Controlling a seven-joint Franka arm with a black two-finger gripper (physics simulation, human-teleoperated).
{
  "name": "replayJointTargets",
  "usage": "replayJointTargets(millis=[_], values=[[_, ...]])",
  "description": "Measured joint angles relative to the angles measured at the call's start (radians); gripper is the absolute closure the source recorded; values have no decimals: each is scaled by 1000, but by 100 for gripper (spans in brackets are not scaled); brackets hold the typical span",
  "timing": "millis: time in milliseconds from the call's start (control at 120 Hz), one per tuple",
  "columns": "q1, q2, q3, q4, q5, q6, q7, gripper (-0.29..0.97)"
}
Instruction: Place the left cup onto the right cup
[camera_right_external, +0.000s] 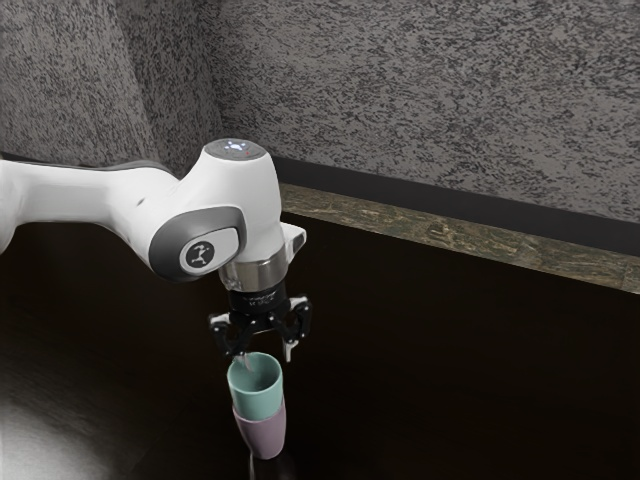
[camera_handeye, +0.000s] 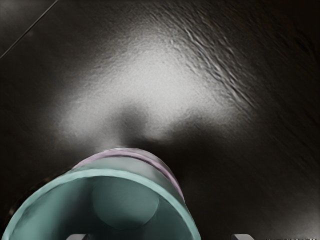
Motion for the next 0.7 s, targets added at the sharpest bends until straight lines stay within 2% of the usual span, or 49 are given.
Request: replayJointTargets(millis=[117, 258, 700], values=[[0, -3, 1, -1, 0, -2, 3, 17], [0, -8, 1, -1, 0, -6, 6, 9], [0, -38, 3, 32, 11, -39, 14, 1]])
